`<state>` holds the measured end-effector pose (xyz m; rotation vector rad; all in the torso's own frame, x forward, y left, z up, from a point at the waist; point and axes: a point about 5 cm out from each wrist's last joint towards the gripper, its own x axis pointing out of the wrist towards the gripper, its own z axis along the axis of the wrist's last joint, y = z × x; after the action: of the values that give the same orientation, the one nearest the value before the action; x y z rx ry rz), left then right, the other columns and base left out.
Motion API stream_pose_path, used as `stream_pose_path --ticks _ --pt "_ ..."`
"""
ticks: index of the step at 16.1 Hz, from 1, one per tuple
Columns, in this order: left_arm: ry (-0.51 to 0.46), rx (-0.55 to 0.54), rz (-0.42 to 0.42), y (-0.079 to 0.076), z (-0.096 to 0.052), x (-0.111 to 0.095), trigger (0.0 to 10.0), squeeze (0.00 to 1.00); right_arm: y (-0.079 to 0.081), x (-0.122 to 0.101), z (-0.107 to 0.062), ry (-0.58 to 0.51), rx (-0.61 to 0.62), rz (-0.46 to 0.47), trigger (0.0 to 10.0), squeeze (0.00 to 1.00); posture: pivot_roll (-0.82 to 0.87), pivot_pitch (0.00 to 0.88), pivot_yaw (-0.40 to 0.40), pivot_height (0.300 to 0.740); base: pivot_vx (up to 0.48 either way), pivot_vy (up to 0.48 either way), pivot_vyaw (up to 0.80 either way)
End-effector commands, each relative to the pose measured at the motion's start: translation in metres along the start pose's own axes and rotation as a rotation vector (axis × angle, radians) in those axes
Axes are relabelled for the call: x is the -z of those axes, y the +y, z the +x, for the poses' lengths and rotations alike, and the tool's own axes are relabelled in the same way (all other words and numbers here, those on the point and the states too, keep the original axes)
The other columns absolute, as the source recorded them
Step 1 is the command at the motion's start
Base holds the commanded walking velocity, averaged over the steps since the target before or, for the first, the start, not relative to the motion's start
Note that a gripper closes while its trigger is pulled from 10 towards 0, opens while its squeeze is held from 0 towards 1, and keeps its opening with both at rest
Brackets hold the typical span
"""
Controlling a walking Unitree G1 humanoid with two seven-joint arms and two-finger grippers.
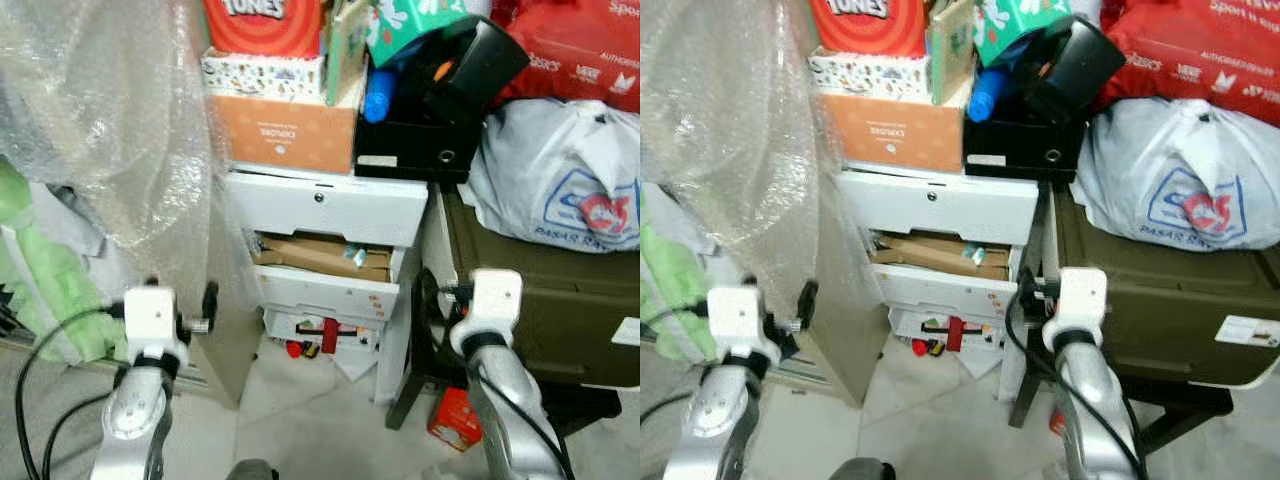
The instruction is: Clean up the room
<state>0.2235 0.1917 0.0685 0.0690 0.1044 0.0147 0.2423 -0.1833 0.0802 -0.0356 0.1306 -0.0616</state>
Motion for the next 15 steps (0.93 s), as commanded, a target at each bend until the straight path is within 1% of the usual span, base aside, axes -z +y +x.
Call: stream_pose_path --ticks 1,2,3,5,6,8,9,11,13,14,15 --pt "-0.012 -0.001 0.012 0.003 0.003 0.001 10.0 0.0 -0.01 0.007 -0.007 0.013 0.03 -0.016 10.0 0.0 0.04 0.0 0.03 0.74 0.0 0.0 0.0" --pt "-0.014 -0.002 0.011 0.003 0.005 0.002 10.0 0.0 -0.011 0.013 -0.011 0.026 0.028 -0.023 10.0 0.0 0.03 0.0 0.039 0.74 0.0 0.0 0.0" --pt "-0.027 0.007 -0.013 0.001 0.01 0.0 10.0 0.0 -0.01 0.016 -0.012 0.032 0.026 -0.023 10.0 0.0 0.02 0.0 0.045 0.74 0.0 0.0 0.0" --pt "-0.038 0.019 -0.017 -0.003 0.017 -0.001 10.0 0.0 -0.005 0.011 -0.005 0.012 0.006 -0.02 10.0 0.0 0.01 0.0 0.056 0.74 0.0 0.0 0.0" --pt "-0.034 0.051 -0.049 -0.013 0.021 -0.002 10.0 0.0 0.0 0.005 0.002 -0.009 0.004 -0.012 10.0 0.0 0.0 0.0 0.056 0.74 0.0 0.0 0.0" --pt "-0.037 0.063 -0.048 -0.017 0.02 -0.002 10.0 0.0 0.002 0.003 0.003 -0.019 0.006 -0.014 10.0 0.0 0.0 0.0 0.048 0.74 0.0 0.0 0.0" --pt "-0.034 0.067 -0.068 -0.017 0.018 -0.001 10.0 0.0 0.003 0.004 0.002 -0.021 0.009 -0.025 10.0 0.0 0.0 0.0 0.047 0.74 0.0 0.0 0.0" --pt "-0.031 0.075 -0.078 -0.018 0.016 -0.001 10.0 0.0 0.004 0.004 0.001 -0.021 0.001 -0.029 10.0 0.0 0.02 0.0 0.037 0.74 0.0 0.0 0.0" --pt "-0.037 0.083 -0.077 -0.019 0.015 -0.004 10.0 0.0 0.005 0.001 0.003 -0.02 -0.009 -0.034 10.0 0.0 0.02 0.0 0.007 0.74 0.0 0.0 0.0" --pt "-0.05 0.061 -0.093 -0.019 0.015 -0.008 10.0 0.0 0.007 -0.002 0.002 -0.016 -0.052 -0.059 10.0 0.0 0.03 0.0 -0.028 0.74 0.0 0.0 0.0" --pt "-0.049 0.043 -0.113 -0.018 0.015 -0.008 10.0 0.0 0.006 -0.003 0.002 -0.016 -0.07 -0.072 10.0 0.0 0.03 0.0 -0.047 0.74 0.0 0.0 0.0"
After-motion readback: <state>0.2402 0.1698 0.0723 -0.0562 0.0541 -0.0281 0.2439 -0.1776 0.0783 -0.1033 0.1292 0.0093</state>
